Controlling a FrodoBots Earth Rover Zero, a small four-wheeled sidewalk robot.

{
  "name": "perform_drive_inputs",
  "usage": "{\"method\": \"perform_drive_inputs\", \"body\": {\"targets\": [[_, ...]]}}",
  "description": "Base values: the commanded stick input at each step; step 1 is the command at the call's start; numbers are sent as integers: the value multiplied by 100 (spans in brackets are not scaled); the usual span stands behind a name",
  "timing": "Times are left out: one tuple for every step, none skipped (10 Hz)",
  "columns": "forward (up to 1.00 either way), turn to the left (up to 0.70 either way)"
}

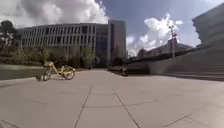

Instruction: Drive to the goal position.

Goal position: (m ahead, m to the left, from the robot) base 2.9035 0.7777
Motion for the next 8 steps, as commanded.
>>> {"method": "perform_drive_inputs", "body": {"targets": [[100,1],[100,1],[100,1],[100,1],[100,1],[100,1],[100,1],[100,1]]}}
